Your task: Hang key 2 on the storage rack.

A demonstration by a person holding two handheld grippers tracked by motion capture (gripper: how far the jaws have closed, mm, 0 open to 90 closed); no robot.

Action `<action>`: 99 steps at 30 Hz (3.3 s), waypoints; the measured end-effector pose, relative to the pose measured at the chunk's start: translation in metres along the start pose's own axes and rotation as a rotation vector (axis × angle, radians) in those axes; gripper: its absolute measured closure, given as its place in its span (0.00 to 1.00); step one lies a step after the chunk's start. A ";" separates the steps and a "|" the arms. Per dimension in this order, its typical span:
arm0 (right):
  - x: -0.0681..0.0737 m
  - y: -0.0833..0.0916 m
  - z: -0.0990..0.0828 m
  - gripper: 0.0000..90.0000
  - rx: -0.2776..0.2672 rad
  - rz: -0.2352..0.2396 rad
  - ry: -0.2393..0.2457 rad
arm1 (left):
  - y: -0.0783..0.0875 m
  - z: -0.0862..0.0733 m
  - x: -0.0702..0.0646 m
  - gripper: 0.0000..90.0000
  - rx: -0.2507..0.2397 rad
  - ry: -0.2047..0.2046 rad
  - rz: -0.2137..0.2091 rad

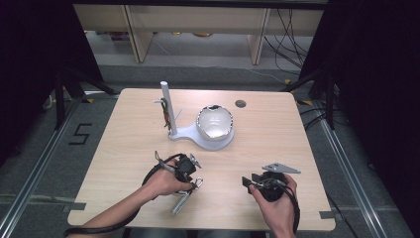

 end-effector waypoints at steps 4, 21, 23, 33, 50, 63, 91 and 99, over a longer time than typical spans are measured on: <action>-0.002 0.000 -0.001 0.63 0.008 -0.017 0.004 | 0.002 -0.006 0.000 0.70 0.012 0.013 -0.024; -0.001 -0.002 -0.002 0.62 0.009 -0.003 0.014 | 0.000 -0.016 0.001 0.93 0.052 -0.024 -0.031; -0.002 -0.002 -0.003 0.62 0.017 -0.022 0.011 | 0.001 -0.017 0.002 0.94 0.034 -0.008 -0.036; 0.000 -0.003 -0.004 0.61 0.020 -0.007 0.002 | 0.037 -0.007 0.015 0.94 -0.177 0.017 -0.044; 0.001 -0.006 -0.004 0.61 0.010 0.006 0.013 | 0.082 -0.018 0.048 0.94 -0.439 0.228 -0.032; 0.001 -0.005 -0.006 0.61 0.030 -0.015 0.007 | 0.111 -0.034 0.099 0.94 -0.657 0.382 0.072; 0.002 -0.007 -0.007 0.61 0.040 -0.010 0.002 | 0.136 -0.018 0.190 0.94 -0.889 0.553 0.230; 0.001 -0.009 -0.006 0.61 0.025 0.005 0.010 | 0.142 -0.002 0.199 0.94 -0.954 0.554 0.251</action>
Point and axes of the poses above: each handheld gripper's, and its own axes: y roughly backward along the jaws, z roughly out of its top, x roughly to its left, the point moved 8 cm from there along -y, roughly forward along the jaws, and after that the axes turned 3 degrees about x, right-handed, at the moved point
